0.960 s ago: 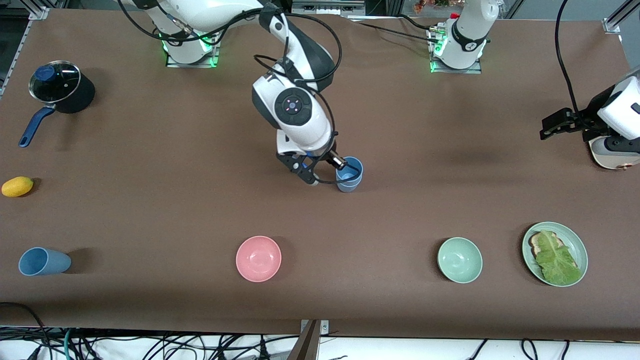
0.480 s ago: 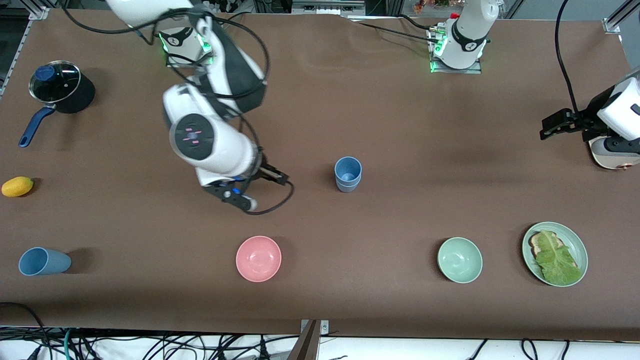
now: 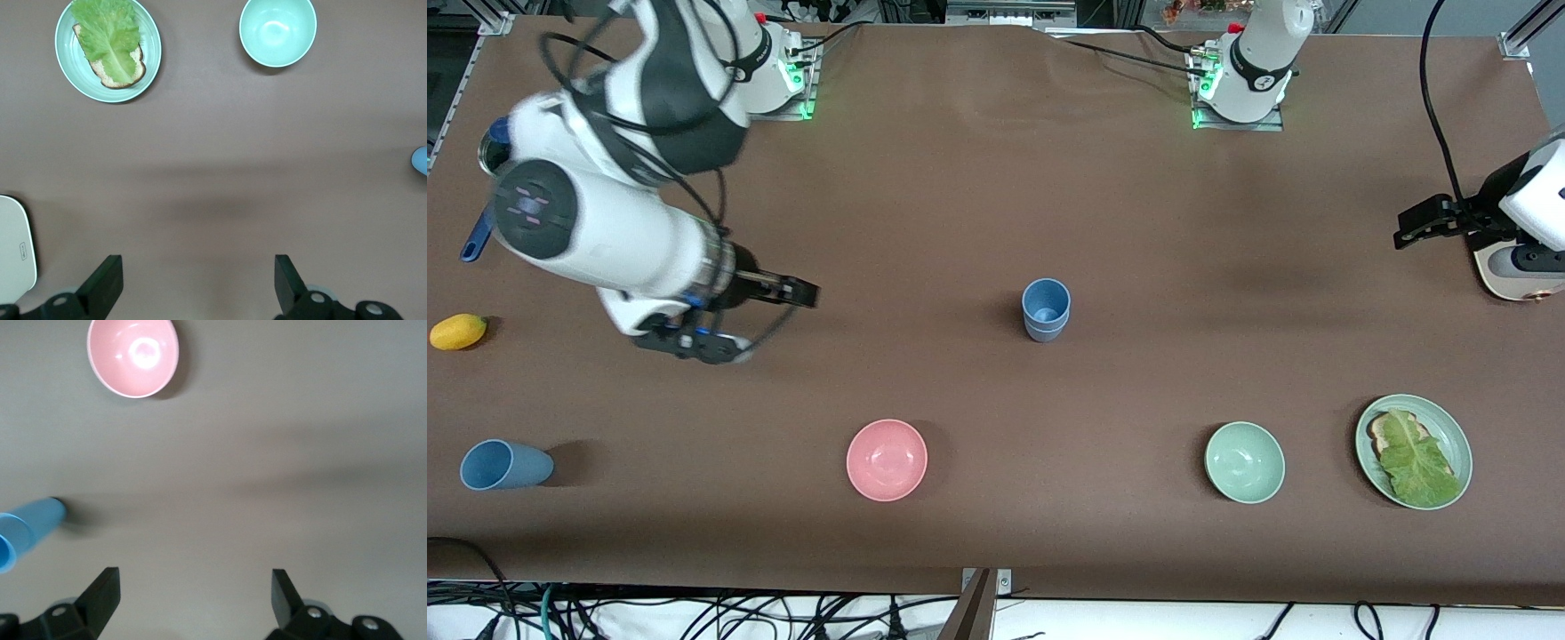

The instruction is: Stack blue cups with both arms

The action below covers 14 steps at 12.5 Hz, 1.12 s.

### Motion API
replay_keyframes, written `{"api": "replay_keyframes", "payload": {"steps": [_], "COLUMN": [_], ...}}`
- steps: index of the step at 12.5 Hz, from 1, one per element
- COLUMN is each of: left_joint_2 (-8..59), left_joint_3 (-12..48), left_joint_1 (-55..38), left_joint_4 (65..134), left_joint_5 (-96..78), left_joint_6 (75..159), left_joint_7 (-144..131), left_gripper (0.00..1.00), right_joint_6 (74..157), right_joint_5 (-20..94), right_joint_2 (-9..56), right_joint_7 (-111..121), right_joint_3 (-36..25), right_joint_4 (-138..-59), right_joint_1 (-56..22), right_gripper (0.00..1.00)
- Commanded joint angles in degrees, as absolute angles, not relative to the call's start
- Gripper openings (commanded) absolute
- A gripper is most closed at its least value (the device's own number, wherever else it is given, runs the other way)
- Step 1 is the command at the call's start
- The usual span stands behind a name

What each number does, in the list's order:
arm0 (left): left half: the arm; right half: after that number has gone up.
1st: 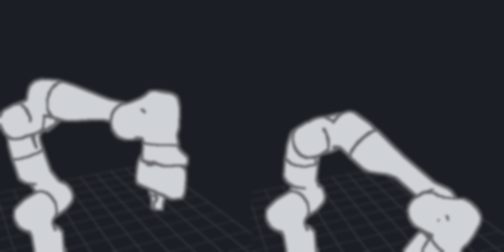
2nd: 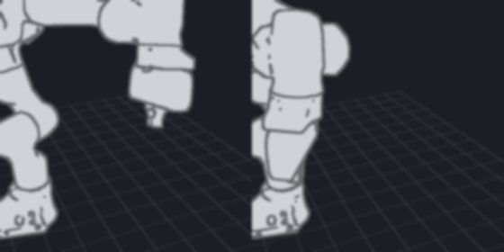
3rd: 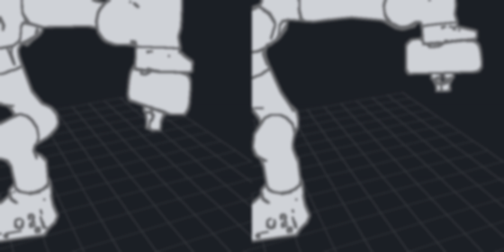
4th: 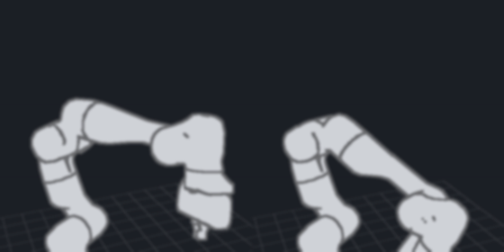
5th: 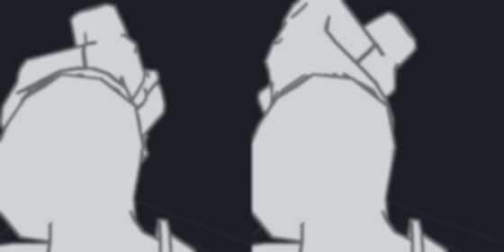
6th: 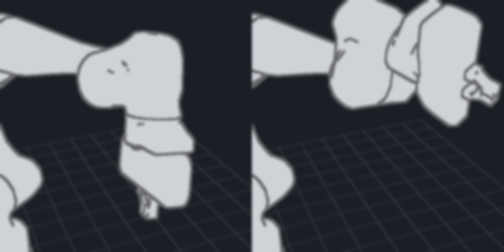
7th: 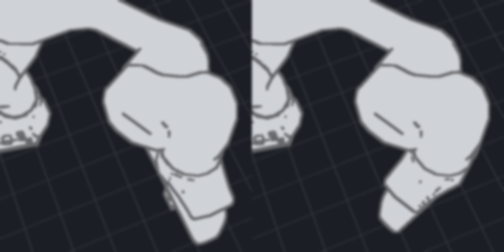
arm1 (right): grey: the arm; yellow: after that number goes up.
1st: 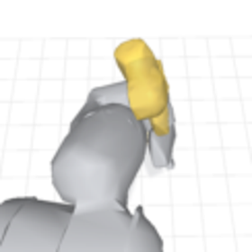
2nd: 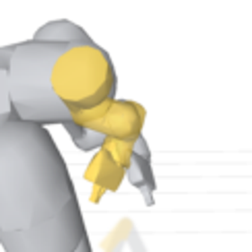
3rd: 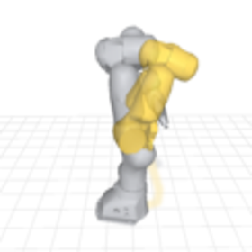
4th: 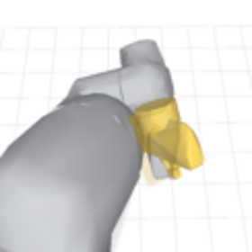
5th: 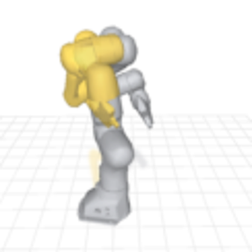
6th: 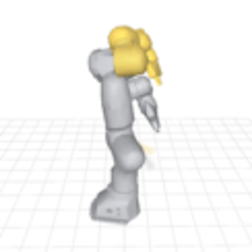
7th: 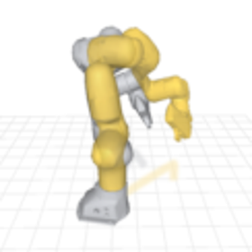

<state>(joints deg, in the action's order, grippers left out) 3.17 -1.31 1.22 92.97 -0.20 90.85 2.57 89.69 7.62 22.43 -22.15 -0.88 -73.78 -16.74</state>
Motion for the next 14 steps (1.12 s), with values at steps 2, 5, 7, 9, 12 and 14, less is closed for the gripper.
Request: {"api": "replay_keyframes", "payload": {"steps": [2, 5, 7, 9, 12, 14], "left_joint_2": [2.2, 2.2, 2.11, 2.11, 2.11, 2.02], "left_joint_3": [-1.23, -1.23, -1.23, -1.23, -1.23, -1.23], "left_joint_1": [2.02, 2.02, 2.02, 2.02, 2.02, 2.02], "left_joint_4": [93.96, 93.87, 93.87, 93.87, 93.87, 93.87], "left_joint_5": [-1.23, -1.23, -1.23, -1.23, -1.23, -1.23], "left_joint_6": [91.32, 91.23, 91.23, 91.14, 91.14, 91.14], "left_joint_7": [3.96, 3.96, 3.96, 3.96, 3.96, 3.96], "left_gripper": [1.0, 1.0, 1.0, 1.0, 1.0, 1.0], "right_joint_6": [90.27, 88.43, 87.54, 85.97, 83.06, 83.23], "right_joint_5": [4.22, 4.39, 4.48, 5.1, 3.35, 2.2], "right_joint_2": [9.77, 8.62, 5.64, 4.14, 3.34, 3.6], "right_joint_7": [-9.25, -7.57, -7.3, -7.12, -7.38, -7.64], "right_joint_3": [0.0, 1.48, 2.81, 3.34, 3.43, 3.43], "right_joint_4": [-86.21, -86.4, -86.83, -87.62, -87.28, -87.1], "right_joint_1": [-10.57, -3.98, -1.07, -0.18, -0.44, -0.44], "right_gripper": [1.0, 1.0, 1.0, 1.0, 1.0, 1.0]}}
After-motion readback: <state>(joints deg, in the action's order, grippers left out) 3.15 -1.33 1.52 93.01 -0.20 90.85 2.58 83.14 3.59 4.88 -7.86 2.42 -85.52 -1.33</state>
